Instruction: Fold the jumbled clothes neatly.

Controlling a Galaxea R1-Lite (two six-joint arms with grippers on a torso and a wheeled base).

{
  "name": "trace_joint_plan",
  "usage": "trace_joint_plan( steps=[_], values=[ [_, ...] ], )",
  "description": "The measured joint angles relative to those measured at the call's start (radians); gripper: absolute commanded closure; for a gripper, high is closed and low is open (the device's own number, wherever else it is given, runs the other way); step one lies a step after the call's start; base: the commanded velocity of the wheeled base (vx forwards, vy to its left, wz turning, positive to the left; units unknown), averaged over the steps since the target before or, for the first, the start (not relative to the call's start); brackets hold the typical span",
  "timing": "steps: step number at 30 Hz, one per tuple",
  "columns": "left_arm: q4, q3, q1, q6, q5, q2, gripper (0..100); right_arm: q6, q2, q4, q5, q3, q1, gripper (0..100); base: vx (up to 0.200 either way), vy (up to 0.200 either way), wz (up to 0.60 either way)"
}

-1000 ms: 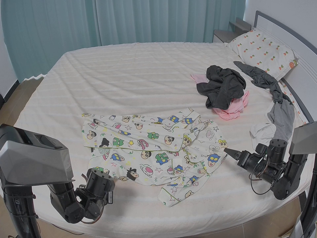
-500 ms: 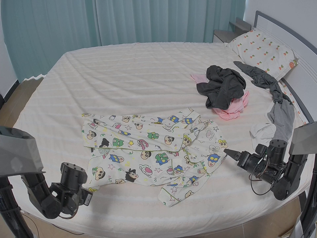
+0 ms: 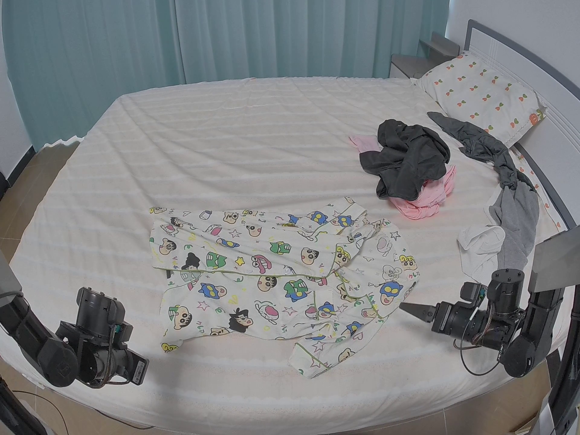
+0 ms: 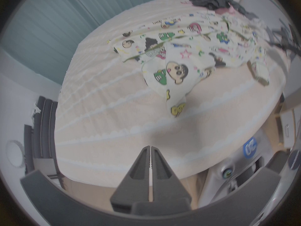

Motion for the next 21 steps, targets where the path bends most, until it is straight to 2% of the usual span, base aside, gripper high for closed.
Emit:
trace_joint_plan(
  steps=[3, 5, 8, 13, 16, 18, 21],
  values=[
    [0.003, -0.009, -0.024, -0.132, -0.028, -0.021, 100, -0.042, 0.005, 0.0, 0.036, 0.045, 0.02, 0, 0.0, 0.0, 0.0],
    [0.003, -0.012, -0.039, -0.188, -0.04, -0.026, 100, -0.055, 0.009, 0.0, 0.042, 0.061, 0.034, 0, 0.0, 0.0, 0.0],
    [0.003, -0.015, -0.069, -0.32, -0.088, -0.032, 100, -0.067, 0.017, 0.0, 0.051, 0.086, 0.068, 0, 0.0, 0.0, 0.0],
    [-0.028, -0.017, -0.114, -0.627, -0.228, -0.038, 100, -0.07, 0.036, 0.0, 0.051, 0.102, 0.15, 0, 0.0, 0.0, 0.0],
    [-0.084, -0.015, -0.13, -0.814, -0.299, -0.04, 100, -0.071, 0.053, 0.003, 0.014, 0.084, 0.211, 0, 0.0, 0.0, 0.0],
    [-0.143, -0.008, -0.137, -0.931, -0.352, -0.041, 100, -0.07, 0.067, 0.028, -0.036, 0.057, 0.264, 0, 0.0, 0.0, 0.0],
    [-0.26, 0.011, -0.142, -1.039, -0.416, -0.042, 100, -0.051, 0.082, 0.099, -0.116, -0.003, 0.351, 0, 0.0, 0.0, 0.0]
  ],
)
